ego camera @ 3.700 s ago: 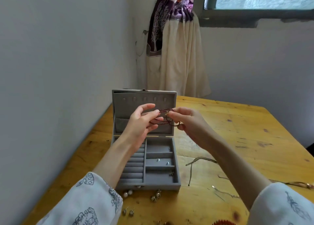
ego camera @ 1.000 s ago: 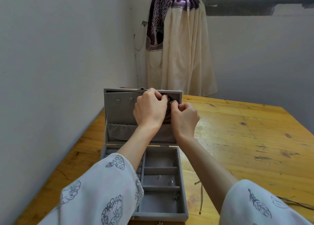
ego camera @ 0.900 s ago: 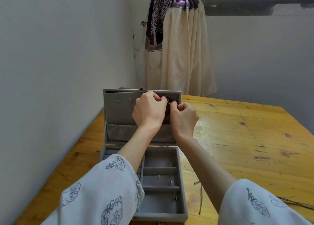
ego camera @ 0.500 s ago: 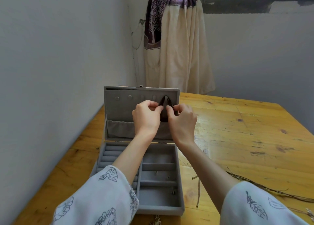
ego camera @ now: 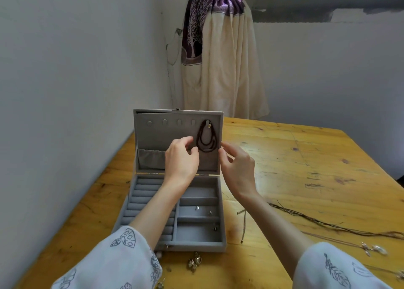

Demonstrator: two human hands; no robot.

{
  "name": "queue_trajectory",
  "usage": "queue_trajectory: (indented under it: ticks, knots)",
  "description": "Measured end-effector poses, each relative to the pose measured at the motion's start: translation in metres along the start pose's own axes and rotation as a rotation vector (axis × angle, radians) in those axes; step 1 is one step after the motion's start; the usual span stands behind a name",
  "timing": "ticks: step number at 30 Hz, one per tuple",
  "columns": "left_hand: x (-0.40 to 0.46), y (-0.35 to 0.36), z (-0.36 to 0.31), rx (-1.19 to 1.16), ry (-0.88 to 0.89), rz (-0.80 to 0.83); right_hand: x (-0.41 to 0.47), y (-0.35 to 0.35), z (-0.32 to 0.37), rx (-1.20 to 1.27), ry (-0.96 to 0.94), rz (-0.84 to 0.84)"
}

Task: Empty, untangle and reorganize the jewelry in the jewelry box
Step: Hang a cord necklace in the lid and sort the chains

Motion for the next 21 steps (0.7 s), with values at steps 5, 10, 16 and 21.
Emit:
queue_trajectory:
  ticks: [5, 10, 16, 21]
  knots:
    - [-0.039, 0.004, -0.023, -0.010, 0.088, 0.098, -0.024, -0.035, -0.012, -0.059, 0.029, 0.098]
    - [-0.101, 0.047, -0.044, 0.047, 0.163, 0.394, -0.055, -0.087, -0.051, -0.205, 0.106, 0.183]
    - [-0.184, 0.121, -0.033, 0.293, 0.250, 0.863, -0.086, -0.139, -0.105, -0.458, 0.176, 0.267]
    - [-0.199, 0.135, -0.018, 0.584, 0.350, 0.911, -0.096, -0.169, -0.126, -0.593, 0.192, 0.287]
Point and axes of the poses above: each hand's wrist, its own x-axis towards the middle knuckle, its own y-axis out of the palm, z = x × y, the point moved 9 cm from there along x, towards the middle knuckle, and after that the axes turned 3 degrees about -x, right-handed, at the moved point
